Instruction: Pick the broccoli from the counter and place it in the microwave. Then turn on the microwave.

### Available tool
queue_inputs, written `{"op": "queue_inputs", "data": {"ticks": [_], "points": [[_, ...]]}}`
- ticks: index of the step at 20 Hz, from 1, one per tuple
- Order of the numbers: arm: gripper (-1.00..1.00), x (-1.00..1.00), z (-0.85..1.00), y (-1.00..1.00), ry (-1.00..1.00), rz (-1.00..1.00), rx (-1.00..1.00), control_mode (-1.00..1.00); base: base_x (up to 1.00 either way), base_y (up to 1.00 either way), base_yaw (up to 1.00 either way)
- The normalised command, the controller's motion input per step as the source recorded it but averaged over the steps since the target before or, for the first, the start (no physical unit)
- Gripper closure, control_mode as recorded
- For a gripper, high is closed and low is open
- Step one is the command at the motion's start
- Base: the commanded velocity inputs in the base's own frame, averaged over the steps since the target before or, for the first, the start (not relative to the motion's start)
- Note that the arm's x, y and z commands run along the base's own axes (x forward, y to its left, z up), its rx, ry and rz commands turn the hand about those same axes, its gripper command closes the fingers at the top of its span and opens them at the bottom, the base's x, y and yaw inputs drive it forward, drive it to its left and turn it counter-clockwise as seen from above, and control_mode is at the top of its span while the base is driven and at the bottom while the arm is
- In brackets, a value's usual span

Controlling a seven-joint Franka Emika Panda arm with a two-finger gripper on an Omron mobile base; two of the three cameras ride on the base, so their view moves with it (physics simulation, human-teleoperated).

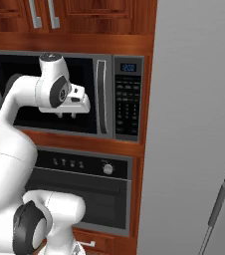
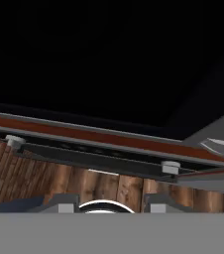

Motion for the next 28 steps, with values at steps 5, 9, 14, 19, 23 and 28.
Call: {"op": "queue_inputs", "data": {"ticks": [5, 9, 14, 19, 23, 28], "points": [[-1.0, -0.22, 0.0, -0.04, -0.1, -0.01, 0.0, -1.0, 0.0, 0.0, 0.0], [-1.0, -0.34, 0.02, -0.22, -0.19, -0.09, 0.0, -1.0, 0.0, 0.0, 0.0], [-1.0, -0.08, 0.07, -0.39, -0.15, -0.09, 0.0, -1.0, 0.0, 0.0, 0.0], [-1.0, 0.0, 0.15, -0.48, -0.13, -0.04, 0.0, -1.0, 0.0, 0.0, 0.0], [-1.0, 0.0, 0.13, -0.45, -0.11, 0.0, 0.0, -1.0, 0.0, 0.0, 0.0], [-1.0, 0.14, 0.04, -0.31, -0.07, 0.0, 0.03, -1.0, 0.0, 0.0, 0.0]]}}
